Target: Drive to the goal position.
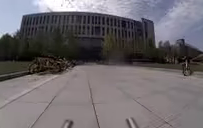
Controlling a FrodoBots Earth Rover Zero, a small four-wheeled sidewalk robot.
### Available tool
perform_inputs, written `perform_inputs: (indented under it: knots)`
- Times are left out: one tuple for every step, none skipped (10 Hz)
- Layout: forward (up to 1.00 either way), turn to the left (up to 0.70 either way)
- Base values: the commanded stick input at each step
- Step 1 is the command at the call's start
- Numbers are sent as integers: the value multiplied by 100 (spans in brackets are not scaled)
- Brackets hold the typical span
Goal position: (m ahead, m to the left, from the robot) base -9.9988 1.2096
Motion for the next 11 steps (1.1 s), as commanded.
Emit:
perform_inputs:
  knots:
    - [70,33]
    - [70,34]
    - [70,35]
    - [70,26]
    - [70,16]
    - [70,7]
    - [70,2]
    - [70,2]
    - [70,2]
    - [70,2]
    - [70,3]
